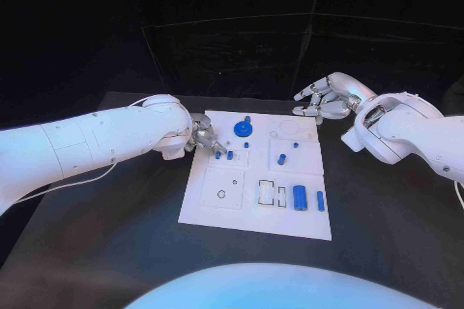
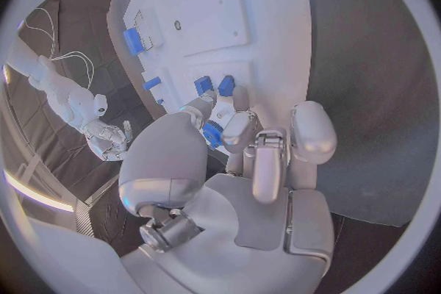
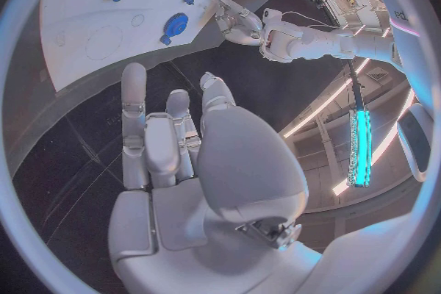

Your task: Assemble the parts on the task board

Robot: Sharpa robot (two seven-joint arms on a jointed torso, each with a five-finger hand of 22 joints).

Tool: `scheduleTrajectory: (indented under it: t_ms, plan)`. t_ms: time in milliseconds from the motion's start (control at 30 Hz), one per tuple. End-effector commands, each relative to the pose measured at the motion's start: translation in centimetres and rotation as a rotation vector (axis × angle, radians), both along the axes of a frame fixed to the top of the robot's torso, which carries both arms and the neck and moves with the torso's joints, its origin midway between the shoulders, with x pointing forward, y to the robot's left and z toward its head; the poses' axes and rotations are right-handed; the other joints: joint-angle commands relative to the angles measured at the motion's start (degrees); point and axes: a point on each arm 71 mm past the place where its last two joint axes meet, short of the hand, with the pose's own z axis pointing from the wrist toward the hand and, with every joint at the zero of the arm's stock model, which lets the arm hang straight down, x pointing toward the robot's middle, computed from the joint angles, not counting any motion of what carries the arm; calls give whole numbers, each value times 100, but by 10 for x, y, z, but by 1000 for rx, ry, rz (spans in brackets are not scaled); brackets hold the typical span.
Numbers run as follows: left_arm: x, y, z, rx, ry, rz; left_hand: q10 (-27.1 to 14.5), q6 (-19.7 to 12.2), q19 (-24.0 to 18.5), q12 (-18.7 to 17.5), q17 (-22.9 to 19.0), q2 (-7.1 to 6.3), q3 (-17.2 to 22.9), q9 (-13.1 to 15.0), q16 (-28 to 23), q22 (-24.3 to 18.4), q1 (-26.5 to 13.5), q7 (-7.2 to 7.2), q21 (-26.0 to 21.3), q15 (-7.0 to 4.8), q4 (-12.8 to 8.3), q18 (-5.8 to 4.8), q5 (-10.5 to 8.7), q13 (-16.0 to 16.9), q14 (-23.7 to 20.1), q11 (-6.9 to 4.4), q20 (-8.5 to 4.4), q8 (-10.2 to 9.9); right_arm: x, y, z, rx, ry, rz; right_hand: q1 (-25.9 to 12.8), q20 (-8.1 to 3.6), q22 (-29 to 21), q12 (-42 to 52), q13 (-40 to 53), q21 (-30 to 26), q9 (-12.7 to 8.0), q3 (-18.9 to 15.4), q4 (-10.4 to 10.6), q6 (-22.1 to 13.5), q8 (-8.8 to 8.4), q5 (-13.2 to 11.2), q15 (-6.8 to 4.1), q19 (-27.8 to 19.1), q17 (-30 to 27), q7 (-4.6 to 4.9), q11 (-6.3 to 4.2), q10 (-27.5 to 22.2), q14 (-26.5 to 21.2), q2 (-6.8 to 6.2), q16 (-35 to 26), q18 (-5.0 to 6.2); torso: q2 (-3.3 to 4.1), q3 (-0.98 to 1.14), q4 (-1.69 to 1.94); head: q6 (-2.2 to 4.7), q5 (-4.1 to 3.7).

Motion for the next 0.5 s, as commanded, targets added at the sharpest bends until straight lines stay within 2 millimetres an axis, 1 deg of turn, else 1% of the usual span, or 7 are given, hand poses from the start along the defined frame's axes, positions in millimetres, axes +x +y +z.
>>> scheduleTrajectory:
  t_ms: [33,200,333,367,400,467,500]
  plan:
    - [-1,1,1,-4,-9,10,33,32,49,33,1509,45,-38,7,18,5,6,-5,20,-42,0,-104,10,5,608,-3,9,26,0,1,1,5,-4,10,61,6,-6,-23,-6,-27,3,4,29,-50,13,37,-36,36,4,1,-32,-20,72,11,-21,78,3,-4,-1,2,-2]
    - [-1,4,4,-22,-35,28,34,31,46,33,1509,77,-122,7,18,-1,46,-8,11,-44,10,-102,10,6,608,-5,6,28,0,1,1,5,-5,10,61,6,-6,-23,-6,-27,3,4,29,-50,13,37,-36,36,4,1,-32,-20,72,11,-21,78,0,-4,3,16,-11]
    - [0,7,10,-110,-83,63,-35,-30,-10,-75,1509,88,-227,-1,18,-109,91,10,-79,-45,22,-77,10,-133,608,5,4,4,0,1,1,5,-5,9,61,6,-6,-23,-6,-27,3,4,29,-50,13,37,-36,36,4,1,-32,-20,72,11,-21,78,-4,-1,3,24,-25]
    - [1,7,12,-144,-99,73,-109,-98,-61,-188,1486,61,-270,-14,7,-205,96,31,-158,-40,25,-56,12,-276,603,20,6,-29,1,1,1,5,-5,9,61,6,-6,-23,-6,-27,3,4,29,-50,13,37,-36,36,4,1,-32,-20,72,11,-21,78,-5,0,4,30,-26]
    - [2,7,14,-172,-113,81,-216,-195,-133,-354,1447,20,-326,-34,-10,-343,97,63,-271,-34,30,-26,15,-486,593,42,8,-79,1,1,1,5,-5,9,61,6,-6,-23,-6,-27,3,4,29,-50,13,37,-36,36,4,1,-32,-20,72,11,-21,78,-5,2,4,31,-24]
    - [4,6,19,-255,-153,93,-824,-538,-543,-1176,882,-78,-482,-110,-287,-1051,125,196,-875,40,52,107,25,-1463,436,137,47,-258,1,1,1,4,-5,9,57,6,-8,-25,-12,-31,2,1,38,-52,14,36,-35,38,2,3,-32,-22,72,11,-26,78,-3,5,5,41,-36]
    - [5,5,22,-297,-173,96,-1187,-727,-756,-1629,598,-137,-558,-154,-437,-1390,154,264,-1177,85,53,166,27,-1984,345,204,73,-356,1,1,1,4,-5,9,57,6,-8,-25,-12,-31,2,1,38,-52,14,36,-35,38,2,3,-32,-22,72,11,-26,78,-3,5,5,41,-36]
